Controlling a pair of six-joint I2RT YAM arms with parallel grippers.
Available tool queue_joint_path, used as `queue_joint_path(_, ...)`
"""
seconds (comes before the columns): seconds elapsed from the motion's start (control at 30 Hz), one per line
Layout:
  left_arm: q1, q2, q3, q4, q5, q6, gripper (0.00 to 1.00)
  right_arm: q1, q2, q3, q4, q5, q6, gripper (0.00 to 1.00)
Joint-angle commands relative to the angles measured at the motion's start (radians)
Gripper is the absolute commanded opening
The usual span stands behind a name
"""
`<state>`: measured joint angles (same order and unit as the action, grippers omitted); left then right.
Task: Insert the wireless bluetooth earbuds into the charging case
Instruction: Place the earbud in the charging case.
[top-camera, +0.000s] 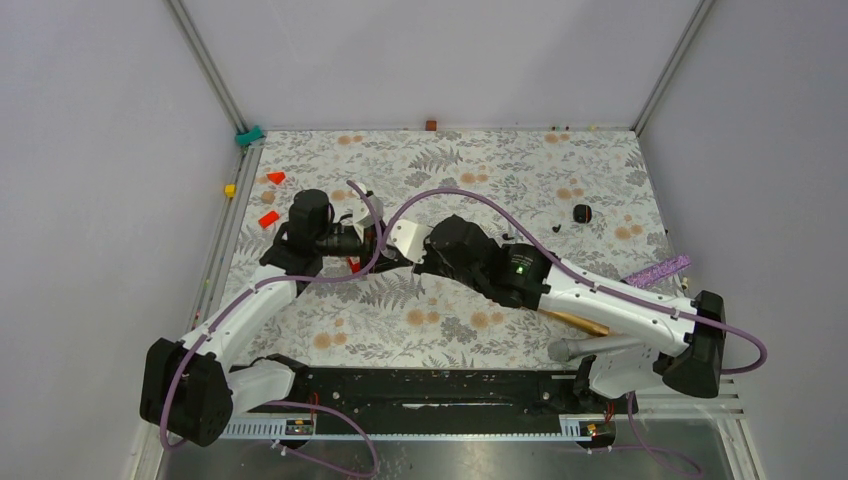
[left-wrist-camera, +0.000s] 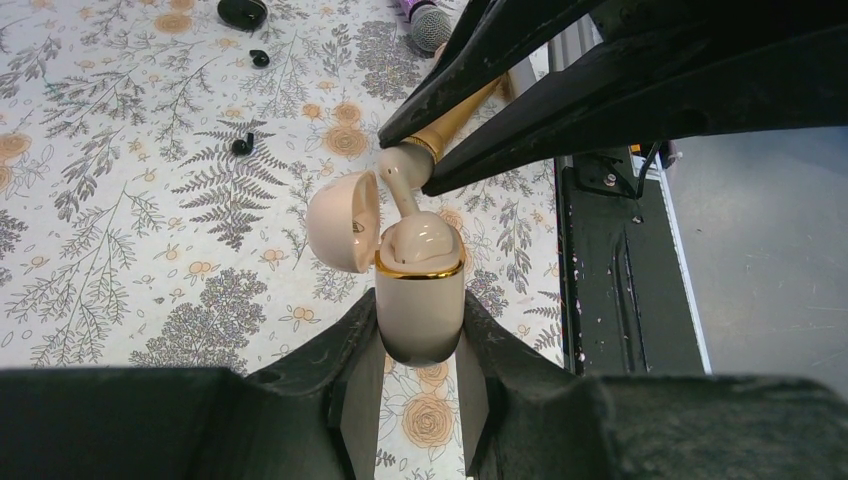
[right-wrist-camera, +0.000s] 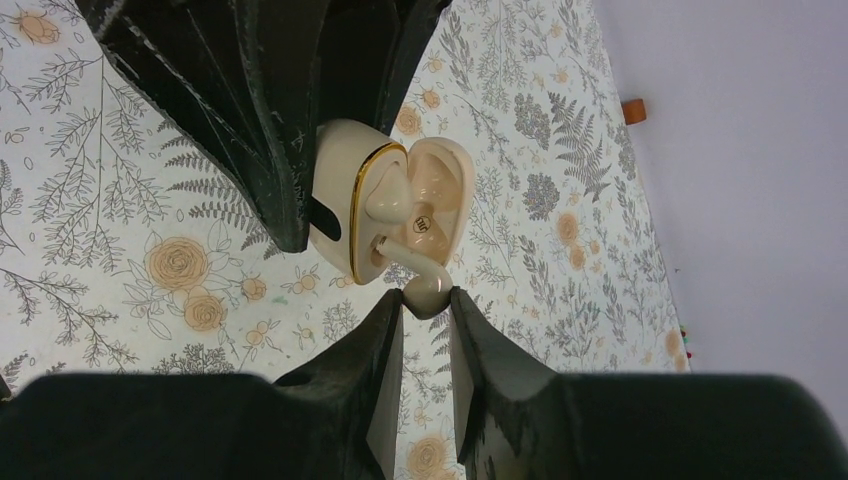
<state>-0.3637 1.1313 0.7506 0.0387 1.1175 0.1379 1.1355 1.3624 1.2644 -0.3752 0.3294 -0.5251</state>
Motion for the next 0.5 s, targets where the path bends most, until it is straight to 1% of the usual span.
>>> queue_joint_path(0.0,-0.001,0.004,0.004,0.054,0.031,0.012,0.0,0.01,-0.043,-0.006,0.028,0.018,-0.02,0.23)
queue_joint_path(0.47,-0.001,-0.008,0.005,0.035,0.051,0.033,0.0,0.01,-0.041,-0.025,0.029,-0.004,-0.039,0.23)
